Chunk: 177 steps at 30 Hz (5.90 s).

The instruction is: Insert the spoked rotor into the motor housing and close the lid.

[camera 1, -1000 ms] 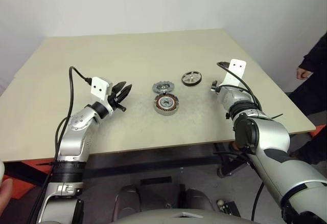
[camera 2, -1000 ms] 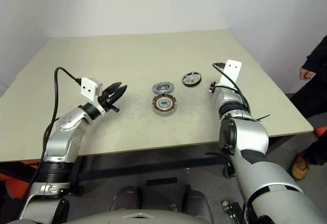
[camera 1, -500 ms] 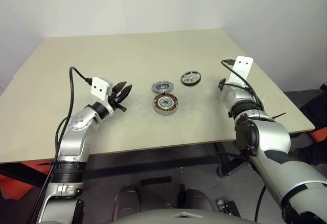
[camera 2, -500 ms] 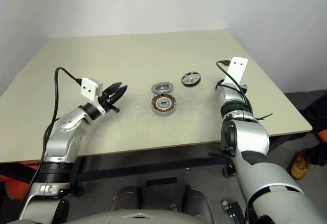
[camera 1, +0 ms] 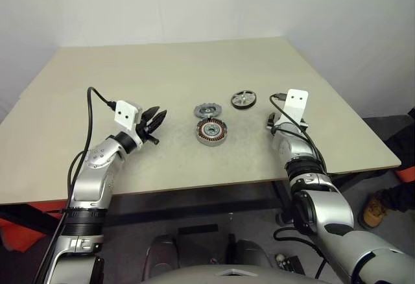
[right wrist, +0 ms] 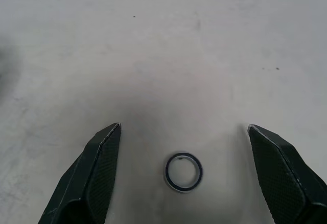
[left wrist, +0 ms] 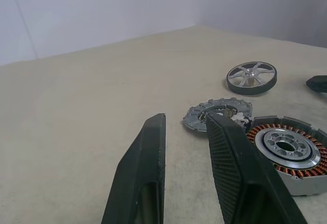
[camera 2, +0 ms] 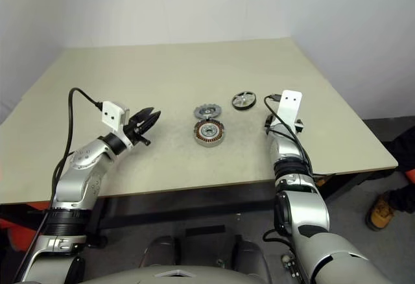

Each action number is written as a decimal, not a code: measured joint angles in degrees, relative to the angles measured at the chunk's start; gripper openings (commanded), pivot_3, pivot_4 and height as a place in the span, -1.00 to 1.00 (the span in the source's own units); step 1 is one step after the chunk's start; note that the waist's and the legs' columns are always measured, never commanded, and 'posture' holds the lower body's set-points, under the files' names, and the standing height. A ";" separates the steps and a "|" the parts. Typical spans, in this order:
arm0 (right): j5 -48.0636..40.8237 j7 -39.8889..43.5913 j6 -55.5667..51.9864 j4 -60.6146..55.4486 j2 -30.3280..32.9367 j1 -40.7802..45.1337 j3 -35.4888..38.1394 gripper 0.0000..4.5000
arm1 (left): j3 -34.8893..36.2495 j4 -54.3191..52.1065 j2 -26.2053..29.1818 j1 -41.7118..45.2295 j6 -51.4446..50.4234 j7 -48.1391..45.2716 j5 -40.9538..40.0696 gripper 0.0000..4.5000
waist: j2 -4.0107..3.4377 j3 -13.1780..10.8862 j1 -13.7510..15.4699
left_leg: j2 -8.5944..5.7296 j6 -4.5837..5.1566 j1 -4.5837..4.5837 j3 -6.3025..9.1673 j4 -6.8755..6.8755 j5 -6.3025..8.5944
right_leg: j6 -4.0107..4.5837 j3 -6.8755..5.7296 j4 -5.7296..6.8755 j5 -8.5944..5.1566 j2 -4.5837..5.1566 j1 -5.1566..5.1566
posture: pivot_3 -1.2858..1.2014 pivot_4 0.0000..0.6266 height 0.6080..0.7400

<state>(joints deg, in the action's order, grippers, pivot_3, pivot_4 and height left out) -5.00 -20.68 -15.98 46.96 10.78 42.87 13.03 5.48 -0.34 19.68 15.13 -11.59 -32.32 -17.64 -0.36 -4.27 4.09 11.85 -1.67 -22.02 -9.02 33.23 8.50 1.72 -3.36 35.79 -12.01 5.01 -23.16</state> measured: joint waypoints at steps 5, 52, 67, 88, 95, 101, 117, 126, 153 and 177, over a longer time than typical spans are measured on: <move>-0.11 -0.89 -1.95 -3.81 -0.60 -1.73 0.38 0.98 | -0.06 -0.07 0.01 0.00 -0.15 -0.16 0.00 -0.42 | 0.00 0.00 0.00 | 0.00 0.00 -0.01 0.00 0.00 0.00 | -0.01 0.01 -0.01 0.00 0.00 0.01 | 0.03 -1.00 1.00; -7.41 30.98 -5.99 -23.71 -3.83 -1.67 -6.18 -0.74 | -0.40 -0.10 0.90 -0.23 -0.12 -0.18 0.10 -0.42 | -0.01 0.03 0.03 | 0.03 -0.06 0.11 0.02 -0.12 -0.03 | 0.01 0.16 -0.05 0.08 -0.13 -0.02 | 0.03 -1.00 1.00; -7.97 52.98 -15.49 -30.92 0.44 -8.06 -21.49 -0.74 | -0.49 0.01 0.97 -0.36 -0.04 -0.43 0.11 -0.42 | 0.00 0.04 0.55 | 0.04 -0.07 0.16 0.04 -0.13 -0.04 | -0.13 0.17 -0.09 0.00 -0.14 0.07 | 0.03 -1.00 1.00; -4.92 53.06 -14.07 -29.60 -0.48 -9.81 -23.06 -0.74 | -0.34 -0.10 1.54 -0.84 -0.04 0.09 0.02 -0.42 | 0.00 0.04 0.54 | 0.04 -0.07 0.16 0.05 -0.13 -0.04 | -0.14 0.17 -0.10 -0.01 -0.15 0.08 | 0.03 -1.00 1.00; -3.89 52.89 -12.39 -27.87 -0.44 -9.81 -22.82 -0.74 | -0.34 -0.11 1.60 -0.84 -0.04 0.09 0.02 -0.42 | 0.00 0.04 0.53 | 0.04 -0.07 0.17 0.05 -0.13 -0.04 | -0.14 0.17 -0.10 0.00 -0.14 0.08 | 0.03 -1.00 1.00; -3.44 52.83 -11.76 -27.53 -0.46 -9.80 -22.76 -0.74 | -0.34 -0.11 1.60 -0.84 -0.04 0.10 0.03 -0.42 | 0.00 0.04 0.53 | 0.04 -0.07 0.17 0.05 -0.13 -0.04 | -0.14 0.17 -0.09 0.00 -0.14 0.08 | 0.03 -1.00 1.00; -3.00 52.37 -10.00 -26.27 -0.71 -9.06 -22.19 0.04 | -0.34 -0.11 1.62 -0.85 -0.04 0.09 0.07 -0.42 | 0.00 0.04 0.51 | 0.04 -0.07 0.19 0.05 -0.13 -0.04 | -0.13 0.17 -0.09 0.00 -0.15 0.10 | 0.03 -1.00 1.00; -4.24 51.13 -9.47 -29.17 -1.38 -7.33 -18.24 -0.38 | -0.37 -0.10 1.61 -0.84 0.11 0.08 0.11 -0.42 | 0.00 0.04 0.53 | 0.04 -0.07 0.20 0.05 -0.15 -0.04 | -0.14 0.18 -0.09 -0.01 -0.15 0.10 | 0.03 -1.00 1.00; -1.13 51.83 -7.40 -23.40 -1.67 -8.69 -22.85 -0.98 | -0.35 -0.07 1.64 -0.78 0.21 0.32 0.15 -0.42 | 0.02 0.05 0.48 | 0.03 -0.07 0.26 0.05 -0.15 -0.04 | -0.14 0.19 -0.10 -0.01 -0.15 0.16 | 0.03 -1.00 1.00; -2.78 41.42 -4.00 -11.81 0.73 2.17 -8.62 -0.98 | -0.46 0.61 1.25 0.04 0.53 0.34 0.19 -0.42 | 0.02 0.04 0.53 | 0.01 -0.08 0.26 0.04 -0.15 -0.04 | 0.06 0.20 -0.09 0.10 -0.14 0.16 | 0.03 -1.00 1.00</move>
<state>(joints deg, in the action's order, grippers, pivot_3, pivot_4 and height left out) -7.79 20.74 -19.99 35.14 11.51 45.04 4.40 5.02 0.26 20.94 15.17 -11.07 -31.98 -17.45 -0.35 -4.23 4.62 11.86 -1.75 -21.76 -8.98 33.08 8.46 1.78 -3.16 35.69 -11.90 4.87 -23.00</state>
